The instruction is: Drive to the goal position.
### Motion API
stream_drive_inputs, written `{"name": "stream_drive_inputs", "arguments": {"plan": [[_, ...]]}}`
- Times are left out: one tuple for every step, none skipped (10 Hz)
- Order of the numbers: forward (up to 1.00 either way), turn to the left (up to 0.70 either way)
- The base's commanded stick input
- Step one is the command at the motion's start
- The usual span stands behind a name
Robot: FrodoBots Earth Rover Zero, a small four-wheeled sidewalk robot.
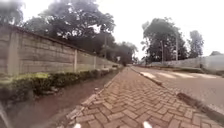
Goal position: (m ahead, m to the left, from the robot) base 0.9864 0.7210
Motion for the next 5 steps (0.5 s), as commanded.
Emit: {"name": "stream_drive_inputs", "arguments": {"plan": [[0.70,-0.35],[0.70,-0.35],[0.70,-0.35],[0.70,-0.35],[0.70,-0.35]]}}
